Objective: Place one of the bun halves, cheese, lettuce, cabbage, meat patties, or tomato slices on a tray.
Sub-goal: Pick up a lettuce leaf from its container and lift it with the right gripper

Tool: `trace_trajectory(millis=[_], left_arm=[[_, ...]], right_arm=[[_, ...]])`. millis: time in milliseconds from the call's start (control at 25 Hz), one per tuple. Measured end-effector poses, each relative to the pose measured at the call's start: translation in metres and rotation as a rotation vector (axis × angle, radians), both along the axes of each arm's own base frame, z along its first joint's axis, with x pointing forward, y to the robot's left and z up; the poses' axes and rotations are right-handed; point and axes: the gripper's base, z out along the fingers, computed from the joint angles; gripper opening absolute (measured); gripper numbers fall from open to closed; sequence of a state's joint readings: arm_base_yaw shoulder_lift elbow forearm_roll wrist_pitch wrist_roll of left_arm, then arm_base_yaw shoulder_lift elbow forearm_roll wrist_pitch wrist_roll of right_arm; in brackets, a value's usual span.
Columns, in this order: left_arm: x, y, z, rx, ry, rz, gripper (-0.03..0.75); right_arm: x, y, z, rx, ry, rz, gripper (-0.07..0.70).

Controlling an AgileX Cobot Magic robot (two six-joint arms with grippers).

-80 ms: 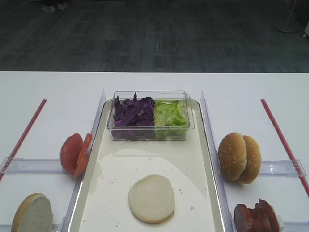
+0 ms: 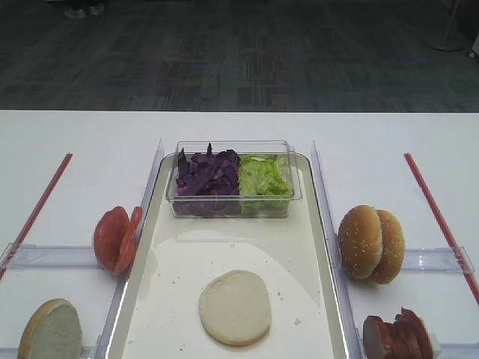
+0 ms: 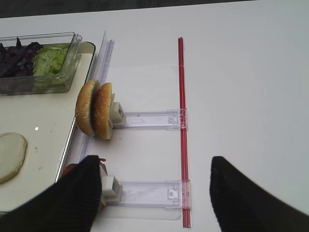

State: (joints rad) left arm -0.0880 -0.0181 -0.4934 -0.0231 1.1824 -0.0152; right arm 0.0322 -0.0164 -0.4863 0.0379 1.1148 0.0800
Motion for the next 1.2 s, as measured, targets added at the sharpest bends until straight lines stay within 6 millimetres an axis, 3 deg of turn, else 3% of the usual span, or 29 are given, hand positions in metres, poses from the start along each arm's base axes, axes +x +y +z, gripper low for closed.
trace_trajectory(millis=[960,1200], left_arm=[[0.0,0.0,0.0,0.0,0.0,0.0,0.415],[0.0,0.0,0.0,0.0,0.0,0.0,0.415]], right_arm=[[0.0,0.0,0.0,0.0,0.002,0.0,0.505],[0.013,0.001,0.001,-0.019,0.09,0.015,0.505]])
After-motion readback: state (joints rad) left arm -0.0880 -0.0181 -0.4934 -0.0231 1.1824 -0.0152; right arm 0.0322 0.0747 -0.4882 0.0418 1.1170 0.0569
